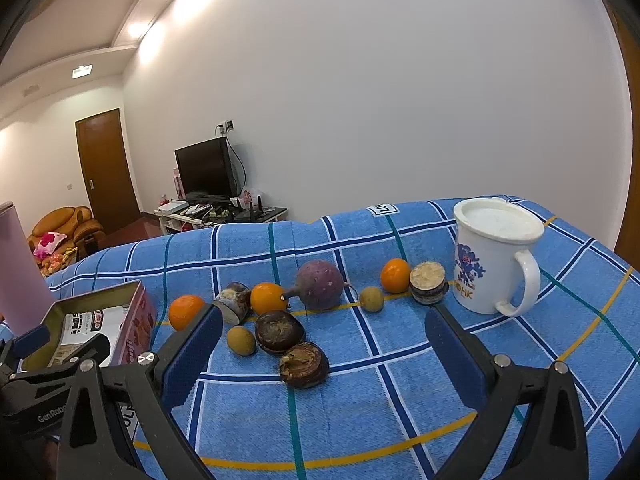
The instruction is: Organize fruits
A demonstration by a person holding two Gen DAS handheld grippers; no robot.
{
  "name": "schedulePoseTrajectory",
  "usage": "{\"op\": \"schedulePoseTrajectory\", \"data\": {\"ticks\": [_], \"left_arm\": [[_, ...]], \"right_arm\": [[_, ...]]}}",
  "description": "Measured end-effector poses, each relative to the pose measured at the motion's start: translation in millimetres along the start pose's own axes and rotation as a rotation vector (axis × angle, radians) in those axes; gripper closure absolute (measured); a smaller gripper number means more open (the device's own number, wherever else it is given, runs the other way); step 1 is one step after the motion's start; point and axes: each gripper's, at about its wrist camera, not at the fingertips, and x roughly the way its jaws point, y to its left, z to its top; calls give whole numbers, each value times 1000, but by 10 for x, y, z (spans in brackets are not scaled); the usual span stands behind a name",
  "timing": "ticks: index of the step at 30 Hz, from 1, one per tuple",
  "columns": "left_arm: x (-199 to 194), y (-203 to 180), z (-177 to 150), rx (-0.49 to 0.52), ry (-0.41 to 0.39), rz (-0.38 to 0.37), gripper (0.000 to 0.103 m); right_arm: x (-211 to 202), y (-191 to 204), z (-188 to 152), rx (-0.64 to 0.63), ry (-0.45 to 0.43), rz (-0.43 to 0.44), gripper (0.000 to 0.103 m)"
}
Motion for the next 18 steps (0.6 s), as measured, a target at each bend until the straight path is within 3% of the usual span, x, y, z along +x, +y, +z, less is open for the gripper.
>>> {"op": "schedulePoseTrajectory", "data": {"ticks": [10, 18], "left_arm": [[-5, 19, -2, -6, -4, 6, 0], [-49, 104, -14, -35, -12, 37, 0]], "right_arm": [[-44, 39, 4, -14, -16, 15, 1], [-121, 189, 6, -50, -48, 100, 1]]}}
